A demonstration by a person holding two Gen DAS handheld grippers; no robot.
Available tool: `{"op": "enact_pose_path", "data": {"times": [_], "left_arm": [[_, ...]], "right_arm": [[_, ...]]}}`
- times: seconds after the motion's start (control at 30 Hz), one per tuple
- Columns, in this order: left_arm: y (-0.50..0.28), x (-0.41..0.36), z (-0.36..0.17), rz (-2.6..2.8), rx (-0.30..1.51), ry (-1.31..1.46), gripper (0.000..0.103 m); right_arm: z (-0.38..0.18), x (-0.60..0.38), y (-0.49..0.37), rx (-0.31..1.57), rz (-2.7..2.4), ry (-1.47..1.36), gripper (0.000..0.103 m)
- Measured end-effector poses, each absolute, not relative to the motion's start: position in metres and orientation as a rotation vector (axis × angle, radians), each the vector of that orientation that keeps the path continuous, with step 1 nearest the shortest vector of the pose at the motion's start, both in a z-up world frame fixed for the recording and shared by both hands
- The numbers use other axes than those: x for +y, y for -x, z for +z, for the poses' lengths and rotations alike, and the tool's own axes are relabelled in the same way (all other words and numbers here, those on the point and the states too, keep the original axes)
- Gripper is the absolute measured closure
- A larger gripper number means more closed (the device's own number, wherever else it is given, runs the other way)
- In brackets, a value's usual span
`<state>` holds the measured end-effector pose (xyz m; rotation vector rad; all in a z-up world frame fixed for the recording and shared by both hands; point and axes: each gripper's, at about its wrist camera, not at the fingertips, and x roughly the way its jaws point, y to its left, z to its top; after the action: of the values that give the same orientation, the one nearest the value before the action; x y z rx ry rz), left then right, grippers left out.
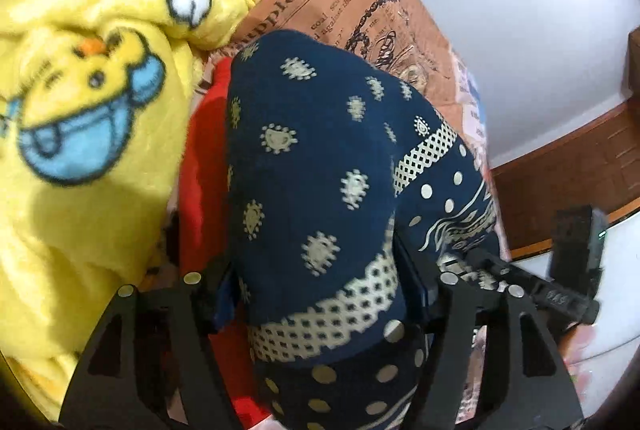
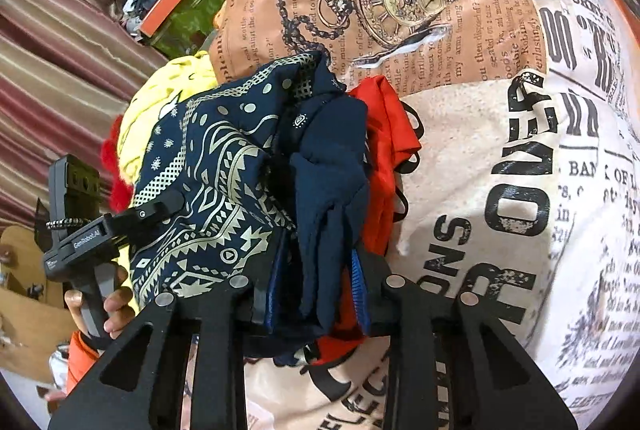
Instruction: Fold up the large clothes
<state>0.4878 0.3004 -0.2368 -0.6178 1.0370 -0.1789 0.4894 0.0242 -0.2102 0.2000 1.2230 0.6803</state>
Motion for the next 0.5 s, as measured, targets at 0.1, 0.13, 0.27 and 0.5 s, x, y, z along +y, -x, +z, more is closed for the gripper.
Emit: {"op": "enact_pose_path", "data": {"times": [0.1,0.13,0.27,0.5], "left_arm": [[-0.478,0.283,-0.214,-0.098,1.005,0.411,0.031],[-0.473,0.275,-0.203,-0.075,0.99,0.332,0.03],[-0.459,0.252,-0.178,-0.047,0.939,0.159,0.017],[-0.449,0.238,-0.21,-0.048,1.021,0.109,0.001]], "right_arm": [[-0.189,0.027,-0.486,1.161,0.639,-0.125,0.076],[-0.179,0.028,-0.482,1.123,0.631,-0.092,0.075],[-0.139,0.044,-0.468,0.983,0.64,-0.014,0.052],[-0.169,0.084,-0.475,1.036,0.636,0.051,0.038]]}}
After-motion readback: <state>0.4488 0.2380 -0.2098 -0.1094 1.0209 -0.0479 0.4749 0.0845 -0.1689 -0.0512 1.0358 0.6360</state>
